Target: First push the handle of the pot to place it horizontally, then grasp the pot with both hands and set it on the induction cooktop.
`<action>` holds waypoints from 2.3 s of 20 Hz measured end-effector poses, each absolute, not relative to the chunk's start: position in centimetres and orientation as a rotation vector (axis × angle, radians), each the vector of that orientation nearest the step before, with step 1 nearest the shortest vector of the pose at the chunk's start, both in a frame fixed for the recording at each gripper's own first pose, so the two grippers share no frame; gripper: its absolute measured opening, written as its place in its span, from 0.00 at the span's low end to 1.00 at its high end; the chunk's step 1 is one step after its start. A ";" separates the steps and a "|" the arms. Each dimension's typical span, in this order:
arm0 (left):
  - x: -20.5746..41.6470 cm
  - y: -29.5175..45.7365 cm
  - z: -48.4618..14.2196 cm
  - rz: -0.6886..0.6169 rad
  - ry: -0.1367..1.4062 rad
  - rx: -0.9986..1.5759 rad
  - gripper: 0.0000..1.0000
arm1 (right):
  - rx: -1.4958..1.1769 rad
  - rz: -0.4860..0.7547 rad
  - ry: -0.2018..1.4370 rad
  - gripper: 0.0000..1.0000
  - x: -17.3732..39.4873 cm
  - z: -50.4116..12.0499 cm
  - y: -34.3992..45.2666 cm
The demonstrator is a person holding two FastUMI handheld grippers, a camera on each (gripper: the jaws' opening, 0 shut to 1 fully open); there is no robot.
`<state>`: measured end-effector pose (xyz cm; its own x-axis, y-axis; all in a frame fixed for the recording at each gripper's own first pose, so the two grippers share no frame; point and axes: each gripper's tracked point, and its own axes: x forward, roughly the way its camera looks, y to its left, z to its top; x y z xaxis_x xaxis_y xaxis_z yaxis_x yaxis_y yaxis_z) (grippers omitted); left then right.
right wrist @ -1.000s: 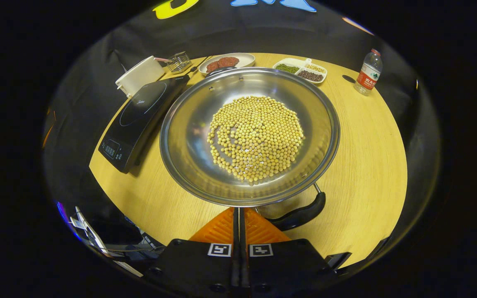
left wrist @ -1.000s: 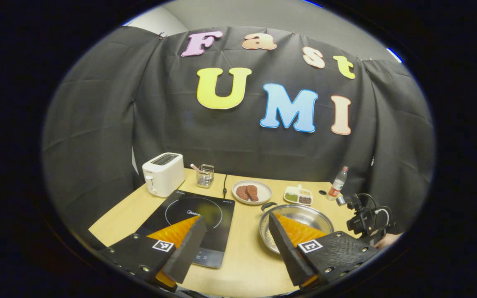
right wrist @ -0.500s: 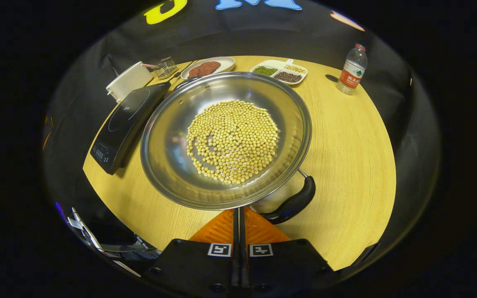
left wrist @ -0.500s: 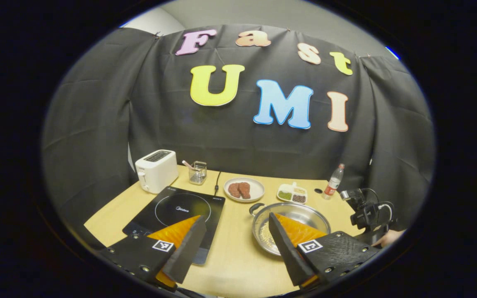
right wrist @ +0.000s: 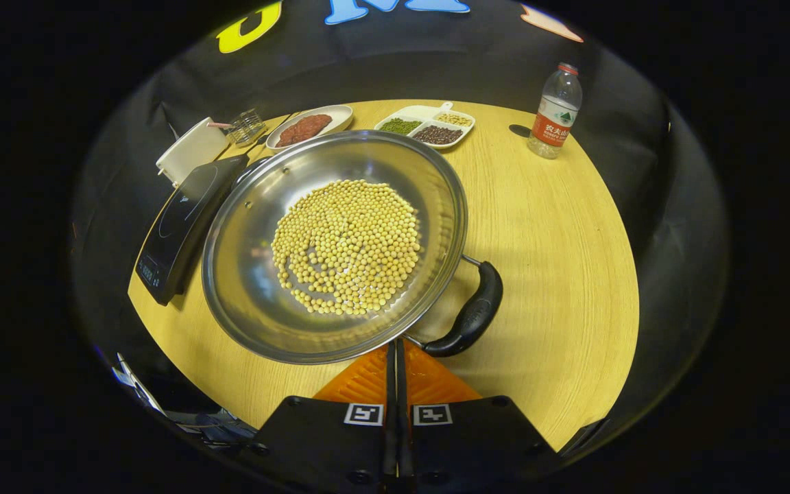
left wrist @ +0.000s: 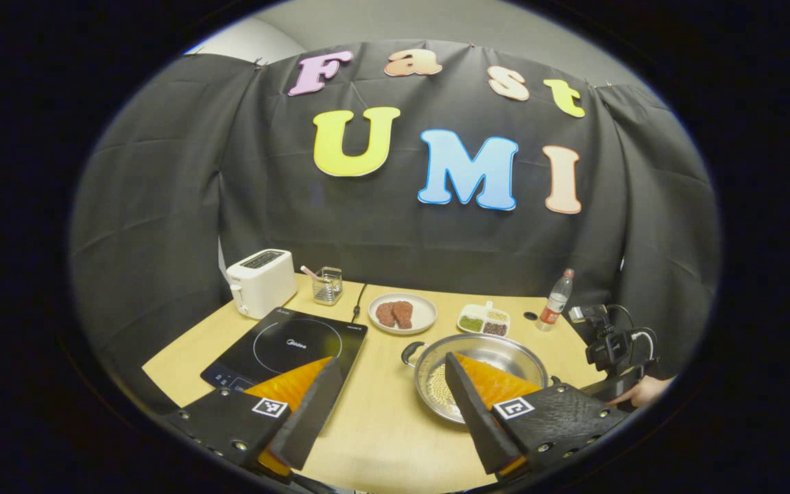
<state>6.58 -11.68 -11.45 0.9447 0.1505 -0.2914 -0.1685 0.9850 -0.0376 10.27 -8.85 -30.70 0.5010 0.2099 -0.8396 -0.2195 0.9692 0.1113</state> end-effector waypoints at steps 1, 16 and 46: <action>6.3 -12.2 -11.5 0.167 0.292 -0.063 0.89 | -0.006 0.254 1.009 0.00 10.6 -30.7 -9.2; 3.6 -15.0 -13.5 0.288 0.330 -0.053 0.93 | 0.183 0.155 0.913 0.02 15.7 -30.0 -12.5; 25.3 -12.0 -27.9 -0.097 0.653 -0.285 0.93 | 0.262 0.079 0.808 0.98 22.0 -29.0 -13.1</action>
<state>25.26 -12.02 -27.92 0.7912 -0.1784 -0.5849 -0.0001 0.9565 -0.2919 21.97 -13.13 -29.02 0.6898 0.1690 -0.7039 0.0301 0.9648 0.2612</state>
